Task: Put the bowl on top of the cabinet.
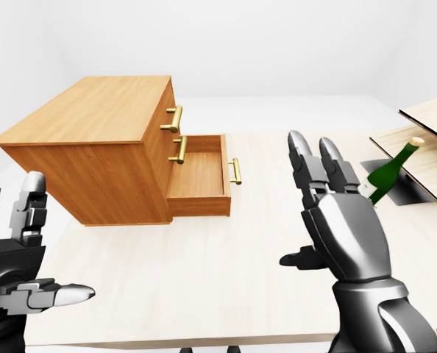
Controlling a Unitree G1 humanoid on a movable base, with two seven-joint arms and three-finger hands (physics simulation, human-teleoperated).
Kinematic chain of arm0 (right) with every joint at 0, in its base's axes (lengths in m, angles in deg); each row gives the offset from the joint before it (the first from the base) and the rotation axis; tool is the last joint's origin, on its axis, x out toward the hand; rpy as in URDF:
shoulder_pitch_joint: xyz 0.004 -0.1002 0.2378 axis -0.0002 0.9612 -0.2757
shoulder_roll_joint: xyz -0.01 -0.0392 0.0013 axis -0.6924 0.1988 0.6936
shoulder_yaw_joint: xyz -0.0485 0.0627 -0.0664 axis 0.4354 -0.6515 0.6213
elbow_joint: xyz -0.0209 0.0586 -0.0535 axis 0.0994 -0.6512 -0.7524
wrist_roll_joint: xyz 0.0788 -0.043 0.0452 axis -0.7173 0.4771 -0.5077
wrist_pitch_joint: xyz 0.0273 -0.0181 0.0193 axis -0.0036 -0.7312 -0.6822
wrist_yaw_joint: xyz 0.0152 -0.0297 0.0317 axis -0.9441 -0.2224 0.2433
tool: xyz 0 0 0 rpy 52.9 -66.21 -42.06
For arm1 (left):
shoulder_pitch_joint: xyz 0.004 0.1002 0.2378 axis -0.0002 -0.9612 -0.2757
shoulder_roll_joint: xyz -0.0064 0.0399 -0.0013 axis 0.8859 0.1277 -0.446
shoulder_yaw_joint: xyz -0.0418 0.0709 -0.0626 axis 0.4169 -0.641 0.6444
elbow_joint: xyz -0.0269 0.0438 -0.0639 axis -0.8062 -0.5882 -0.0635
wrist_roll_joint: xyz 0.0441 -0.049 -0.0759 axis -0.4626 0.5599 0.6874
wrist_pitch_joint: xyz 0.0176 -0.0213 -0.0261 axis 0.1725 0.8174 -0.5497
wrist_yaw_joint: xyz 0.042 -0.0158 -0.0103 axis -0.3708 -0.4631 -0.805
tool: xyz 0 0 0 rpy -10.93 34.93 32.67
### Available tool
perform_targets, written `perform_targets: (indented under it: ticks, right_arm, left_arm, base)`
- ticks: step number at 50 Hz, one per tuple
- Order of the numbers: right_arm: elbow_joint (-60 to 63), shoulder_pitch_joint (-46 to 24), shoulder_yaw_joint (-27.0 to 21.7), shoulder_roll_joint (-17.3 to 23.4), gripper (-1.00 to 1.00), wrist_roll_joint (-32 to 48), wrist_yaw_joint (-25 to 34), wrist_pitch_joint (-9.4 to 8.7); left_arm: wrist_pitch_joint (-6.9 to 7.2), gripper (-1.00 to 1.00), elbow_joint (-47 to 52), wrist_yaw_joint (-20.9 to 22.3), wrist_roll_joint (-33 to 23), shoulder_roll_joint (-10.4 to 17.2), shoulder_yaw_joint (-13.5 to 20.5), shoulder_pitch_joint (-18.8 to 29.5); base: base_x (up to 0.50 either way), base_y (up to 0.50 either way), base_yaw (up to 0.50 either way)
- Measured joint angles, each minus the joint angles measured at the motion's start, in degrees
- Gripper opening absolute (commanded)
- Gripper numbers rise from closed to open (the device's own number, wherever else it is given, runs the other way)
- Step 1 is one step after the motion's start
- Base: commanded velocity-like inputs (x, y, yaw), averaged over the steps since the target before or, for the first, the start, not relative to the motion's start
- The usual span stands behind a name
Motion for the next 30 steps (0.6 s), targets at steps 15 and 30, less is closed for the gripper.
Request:
perform_targets:
  ticks: [15, 30]
  right_arm:
    - [-0.16, 1.18, -15.46, 2.52, 1.0, 5.15, 0.0, 0.0]
    - [-7.24, 0.21, -17.8, 5.9, 1.0, 2.06, 0.0, 0.0]
  left_arm:
    - [0.0, 1.0, -0.89, -0.83, 0.49, 0.63, 0.78, 1.45]
    - [0.0, 1.0, -3.85, -1.82, -0.12, 1.4, -0.29, 2.42]
  base:
    - [0.0, 0.0, 0.0]
    - [0.0, 0.0, 0.0]
